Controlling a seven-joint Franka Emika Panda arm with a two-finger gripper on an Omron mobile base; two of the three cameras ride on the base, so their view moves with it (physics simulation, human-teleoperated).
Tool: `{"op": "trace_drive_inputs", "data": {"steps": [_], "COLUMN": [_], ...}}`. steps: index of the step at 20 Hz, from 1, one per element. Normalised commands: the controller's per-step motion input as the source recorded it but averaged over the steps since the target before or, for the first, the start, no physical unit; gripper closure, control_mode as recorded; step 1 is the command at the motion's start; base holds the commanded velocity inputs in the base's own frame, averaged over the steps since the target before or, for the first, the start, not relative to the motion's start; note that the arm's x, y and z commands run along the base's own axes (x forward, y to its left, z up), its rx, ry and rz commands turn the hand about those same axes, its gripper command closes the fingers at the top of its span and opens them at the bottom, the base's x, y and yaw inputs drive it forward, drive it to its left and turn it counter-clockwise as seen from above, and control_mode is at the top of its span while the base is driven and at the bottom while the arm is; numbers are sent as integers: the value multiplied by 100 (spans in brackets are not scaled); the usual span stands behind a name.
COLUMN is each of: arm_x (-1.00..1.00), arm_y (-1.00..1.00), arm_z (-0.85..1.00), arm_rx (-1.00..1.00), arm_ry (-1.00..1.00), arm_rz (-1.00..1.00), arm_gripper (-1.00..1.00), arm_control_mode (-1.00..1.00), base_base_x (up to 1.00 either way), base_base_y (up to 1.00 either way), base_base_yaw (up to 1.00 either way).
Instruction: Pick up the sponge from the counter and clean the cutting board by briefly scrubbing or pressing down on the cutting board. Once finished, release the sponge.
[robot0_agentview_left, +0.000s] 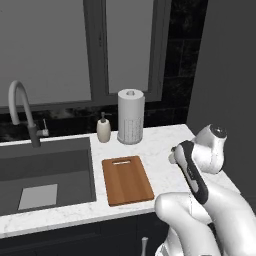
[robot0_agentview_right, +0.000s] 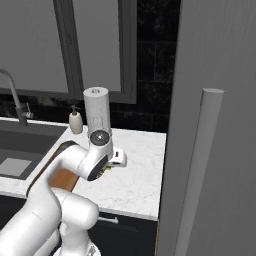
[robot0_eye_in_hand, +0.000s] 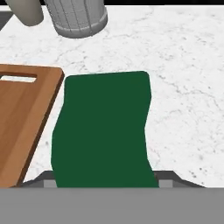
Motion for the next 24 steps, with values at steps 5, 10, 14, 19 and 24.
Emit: {"op": "trace_drive_inputs", "data": {"steps": [5, 10, 14, 19, 24], "arm_x": [-9, 0, 2, 23, 17], "arm_y": [71, 78, 65, 45, 25], "arm_z": [25, 9, -1, -19, -16], "arm_rx": [-3, -1, 0, 0, 0], "arm_ry": [-9, 0, 7, 11, 19], "arm_rz": [15, 17, 15, 15, 9], "arm_gripper": [100, 100, 100, 100, 100], "arm_control_mode": [-100, -100, -100, -100, -100], "base_base_x": [0, 0, 0, 0, 0], "base_base_y": [0, 0, 0, 0, 0], "base_base_yaw": [0, 0, 0, 0, 0]}}
